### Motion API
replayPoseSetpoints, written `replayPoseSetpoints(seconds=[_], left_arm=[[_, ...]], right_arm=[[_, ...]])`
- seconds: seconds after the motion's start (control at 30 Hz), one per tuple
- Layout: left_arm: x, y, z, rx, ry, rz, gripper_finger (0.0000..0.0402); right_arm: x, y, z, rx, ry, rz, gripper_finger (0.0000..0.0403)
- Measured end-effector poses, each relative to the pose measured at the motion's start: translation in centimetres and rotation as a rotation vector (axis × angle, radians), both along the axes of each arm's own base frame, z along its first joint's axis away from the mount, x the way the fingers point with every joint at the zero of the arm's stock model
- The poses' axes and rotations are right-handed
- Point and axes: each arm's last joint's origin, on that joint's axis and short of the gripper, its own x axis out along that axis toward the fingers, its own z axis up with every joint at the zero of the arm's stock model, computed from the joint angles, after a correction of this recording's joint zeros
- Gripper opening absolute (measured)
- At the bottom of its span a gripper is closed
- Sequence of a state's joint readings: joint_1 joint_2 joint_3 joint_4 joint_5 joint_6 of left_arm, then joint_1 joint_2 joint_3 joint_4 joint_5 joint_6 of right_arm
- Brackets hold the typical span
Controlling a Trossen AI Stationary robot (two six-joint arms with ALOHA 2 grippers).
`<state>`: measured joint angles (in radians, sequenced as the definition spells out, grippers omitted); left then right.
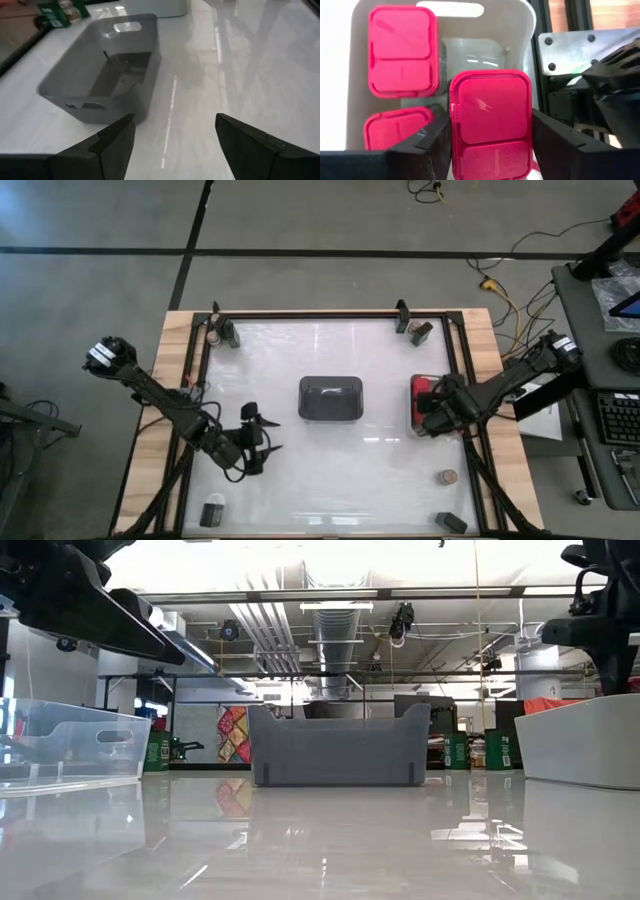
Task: Sort spices by type
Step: Put the red spice can into the white bin
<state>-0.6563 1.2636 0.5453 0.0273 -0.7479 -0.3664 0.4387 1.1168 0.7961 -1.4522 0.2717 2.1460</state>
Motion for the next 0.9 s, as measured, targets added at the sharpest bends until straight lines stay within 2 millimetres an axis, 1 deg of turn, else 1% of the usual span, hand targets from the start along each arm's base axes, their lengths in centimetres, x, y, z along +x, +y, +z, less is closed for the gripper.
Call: replayPoseSetpoints(seconds=[0.1, 0.27, 0.5, 0.9], left_arm=[[0.0, 0.1, 0.0, 0.016, -0.013, 0.024, 0.0259], [0.0, 0.1, 0.1, 0.017, -0.013, 0.021, 0.0259], [0.0, 0.1, 0.1, 0.022, -0.013, 0.018, 0.0259], [0.0, 0.1, 0.1, 0.03, -0.01, 0.015, 0.0259]], right_arm=[[0.2, -0.3, 0.0, -0.021, -0.01, 0.001, 0.0216], [0.7, -0.6, -0.3, -0.009, 0.0, 0.02, 0.0216], [1.4, -0.5, -1.2, -0.021, 0.086, 0.034, 0.0216], [1.2, -0.5, -1.1, 0.011, 0.096, 0.029, 0.0216]])
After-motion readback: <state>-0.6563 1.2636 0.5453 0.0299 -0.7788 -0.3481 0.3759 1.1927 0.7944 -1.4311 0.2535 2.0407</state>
